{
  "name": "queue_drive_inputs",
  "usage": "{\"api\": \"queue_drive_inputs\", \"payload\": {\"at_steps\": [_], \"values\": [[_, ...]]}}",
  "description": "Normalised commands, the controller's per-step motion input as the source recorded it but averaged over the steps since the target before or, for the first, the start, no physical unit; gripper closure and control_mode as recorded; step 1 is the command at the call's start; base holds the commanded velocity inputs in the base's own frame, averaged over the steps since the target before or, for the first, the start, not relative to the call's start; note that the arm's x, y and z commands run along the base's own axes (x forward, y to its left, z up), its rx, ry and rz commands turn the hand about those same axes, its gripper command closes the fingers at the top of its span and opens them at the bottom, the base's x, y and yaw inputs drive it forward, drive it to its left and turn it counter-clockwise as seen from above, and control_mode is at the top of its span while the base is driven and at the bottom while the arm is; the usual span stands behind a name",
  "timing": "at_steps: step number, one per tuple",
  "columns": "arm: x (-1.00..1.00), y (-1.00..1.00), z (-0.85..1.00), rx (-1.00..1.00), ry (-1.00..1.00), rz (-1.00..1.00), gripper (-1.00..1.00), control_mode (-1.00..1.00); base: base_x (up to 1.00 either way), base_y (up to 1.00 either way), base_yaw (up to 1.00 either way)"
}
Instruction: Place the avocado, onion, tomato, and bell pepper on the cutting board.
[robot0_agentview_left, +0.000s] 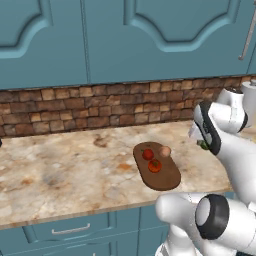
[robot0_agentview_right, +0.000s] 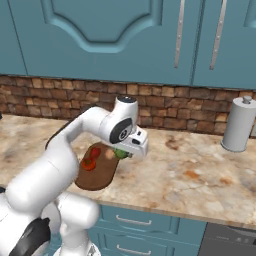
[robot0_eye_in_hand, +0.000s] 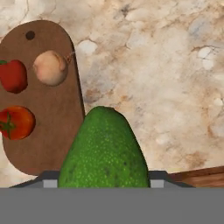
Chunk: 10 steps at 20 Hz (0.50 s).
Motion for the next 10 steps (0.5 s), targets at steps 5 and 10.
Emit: {"api": "queue_drive_inputs", "payload": {"at_steps": [5,10], "values": [[-0.7,0.94,0.0,-0.09,-0.15,0.02,1.0,-1.0,0.0,0.0,0.0],[0.12,0.71,0.0,-0.05,-0.15,0.1,1.0,-1.0,0.0,0.0,0.0]]}}
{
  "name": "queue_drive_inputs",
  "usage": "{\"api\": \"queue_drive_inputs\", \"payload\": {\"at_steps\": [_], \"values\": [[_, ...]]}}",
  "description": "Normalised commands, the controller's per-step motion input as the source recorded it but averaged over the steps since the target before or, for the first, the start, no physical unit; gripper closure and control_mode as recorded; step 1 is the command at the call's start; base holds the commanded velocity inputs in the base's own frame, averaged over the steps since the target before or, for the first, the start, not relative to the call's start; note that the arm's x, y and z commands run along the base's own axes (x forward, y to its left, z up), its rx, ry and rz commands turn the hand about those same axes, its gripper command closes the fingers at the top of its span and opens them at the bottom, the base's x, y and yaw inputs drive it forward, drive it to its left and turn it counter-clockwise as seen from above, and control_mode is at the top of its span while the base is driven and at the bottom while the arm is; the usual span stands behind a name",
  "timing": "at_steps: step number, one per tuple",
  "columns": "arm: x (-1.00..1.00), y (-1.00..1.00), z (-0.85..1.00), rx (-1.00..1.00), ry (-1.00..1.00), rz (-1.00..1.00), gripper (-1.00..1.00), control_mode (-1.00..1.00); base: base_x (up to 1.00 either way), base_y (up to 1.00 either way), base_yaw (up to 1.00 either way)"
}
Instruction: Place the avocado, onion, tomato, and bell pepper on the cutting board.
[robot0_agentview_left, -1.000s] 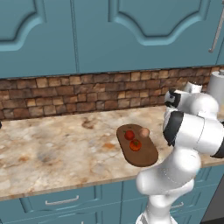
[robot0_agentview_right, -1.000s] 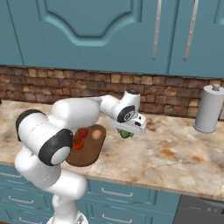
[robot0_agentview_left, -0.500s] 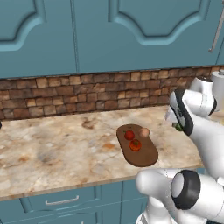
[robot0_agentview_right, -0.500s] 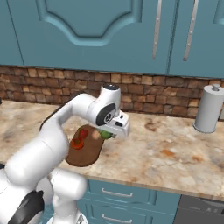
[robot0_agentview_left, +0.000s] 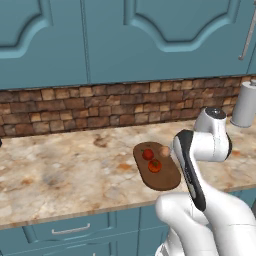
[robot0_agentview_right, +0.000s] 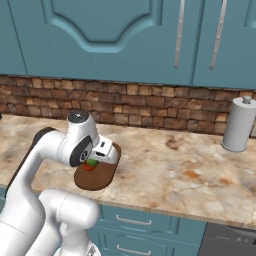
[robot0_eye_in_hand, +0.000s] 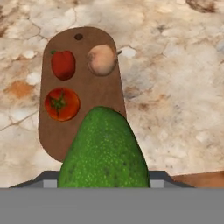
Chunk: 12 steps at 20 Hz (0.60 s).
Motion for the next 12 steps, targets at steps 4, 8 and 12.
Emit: {"api": "queue_drive_inputs", "payload": {"at_steps": [4,8,12], "values": [[0.62,0.11,0.0,0.0,-0.01,0.02,1.0,-1.0,0.0,0.0,0.0],[0.52,0.0,-0.03,0.0,0.08,0.01,1.0,-1.0,0.0,0.0,0.0],[0.35,0.0,-0.22,0.06,0.17,0.01,1.0,-1.0,0.0,0.0,0.0]]}}
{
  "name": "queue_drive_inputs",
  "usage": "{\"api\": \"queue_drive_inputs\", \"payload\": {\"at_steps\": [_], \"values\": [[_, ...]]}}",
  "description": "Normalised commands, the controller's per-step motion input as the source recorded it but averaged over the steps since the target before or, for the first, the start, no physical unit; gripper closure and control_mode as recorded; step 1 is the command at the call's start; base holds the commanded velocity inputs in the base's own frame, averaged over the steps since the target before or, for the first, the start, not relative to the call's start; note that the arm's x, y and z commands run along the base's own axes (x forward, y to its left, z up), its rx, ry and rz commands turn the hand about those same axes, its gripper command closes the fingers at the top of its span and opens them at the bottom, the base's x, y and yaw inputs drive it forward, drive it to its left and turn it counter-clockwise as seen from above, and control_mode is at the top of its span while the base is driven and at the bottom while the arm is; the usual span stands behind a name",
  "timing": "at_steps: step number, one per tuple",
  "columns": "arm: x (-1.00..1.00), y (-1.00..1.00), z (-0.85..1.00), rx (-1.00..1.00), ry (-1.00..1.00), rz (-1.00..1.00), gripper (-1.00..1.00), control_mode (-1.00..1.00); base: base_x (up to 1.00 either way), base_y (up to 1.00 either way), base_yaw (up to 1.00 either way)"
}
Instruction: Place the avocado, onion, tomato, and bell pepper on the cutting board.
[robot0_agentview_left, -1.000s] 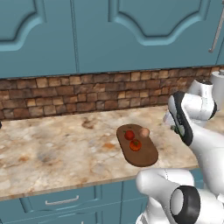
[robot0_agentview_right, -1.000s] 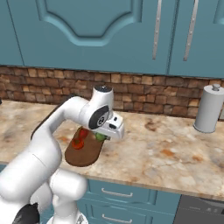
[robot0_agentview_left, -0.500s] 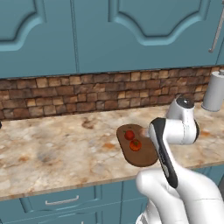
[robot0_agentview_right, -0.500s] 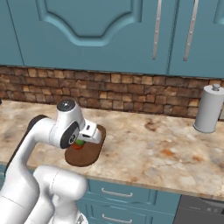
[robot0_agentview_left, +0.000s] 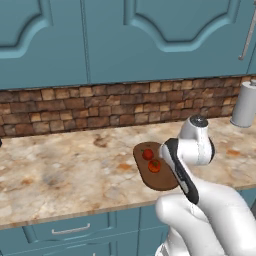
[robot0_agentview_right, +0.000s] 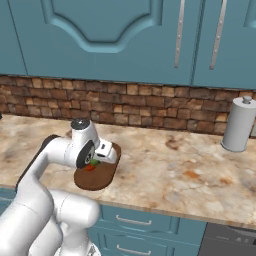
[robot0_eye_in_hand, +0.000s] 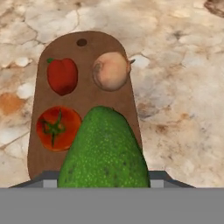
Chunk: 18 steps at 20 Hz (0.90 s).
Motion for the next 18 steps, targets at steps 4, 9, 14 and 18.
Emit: {"api": "queue_drive_inputs", "payload": {"at_steps": [4,9,14,18], "values": [[0.35,0.0,-0.42,0.13,0.14,0.0,1.0,-1.0,0.0,0.0,0.0],[0.18,0.0,-0.27,0.03,0.07,0.0,1.0,-1.0,0.0,0.0,0.0],[0.18,0.0,-0.39,0.0,0.07,0.0,1.0,-1.0,0.0,0.0,0.0],[0.18,-0.01,-0.51,0.0,0.09,0.01,1.0,-1.0,0.0,0.0,0.0]]}}
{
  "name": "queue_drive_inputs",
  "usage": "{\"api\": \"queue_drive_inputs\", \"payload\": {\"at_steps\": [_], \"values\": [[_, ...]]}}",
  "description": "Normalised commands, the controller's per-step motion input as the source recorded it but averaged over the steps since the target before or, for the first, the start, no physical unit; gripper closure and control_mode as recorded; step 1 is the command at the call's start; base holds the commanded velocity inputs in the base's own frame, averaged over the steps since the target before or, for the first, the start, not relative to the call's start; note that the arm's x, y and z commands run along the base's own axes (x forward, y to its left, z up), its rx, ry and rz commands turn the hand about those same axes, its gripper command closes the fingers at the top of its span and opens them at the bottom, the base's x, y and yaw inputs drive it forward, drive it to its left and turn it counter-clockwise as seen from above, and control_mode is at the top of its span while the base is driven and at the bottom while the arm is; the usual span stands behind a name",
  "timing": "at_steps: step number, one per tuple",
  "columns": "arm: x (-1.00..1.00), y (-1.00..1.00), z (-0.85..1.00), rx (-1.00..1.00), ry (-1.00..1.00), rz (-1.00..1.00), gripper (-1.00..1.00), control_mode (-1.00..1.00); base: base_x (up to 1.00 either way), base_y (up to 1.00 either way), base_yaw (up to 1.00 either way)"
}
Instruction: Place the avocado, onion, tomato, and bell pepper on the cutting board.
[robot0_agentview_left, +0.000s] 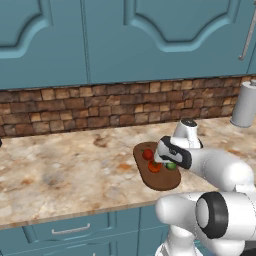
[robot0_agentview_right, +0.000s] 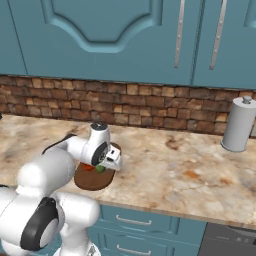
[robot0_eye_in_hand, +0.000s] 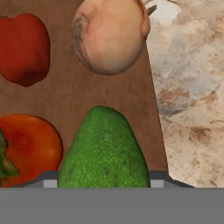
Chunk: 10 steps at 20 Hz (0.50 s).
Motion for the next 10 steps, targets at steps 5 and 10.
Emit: {"api": "queue_drive_inputs", "payload": {"at_steps": [5,10], "values": [[0.06,0.0,-0.25,0.0,0.01,0.0,1.0,-1.0,0.0,0.0,0.0],[0.01,0.0,-0.34,0.0,0.04,0.0,1.0,-1.0,0.0,0.0,0.0]]}}
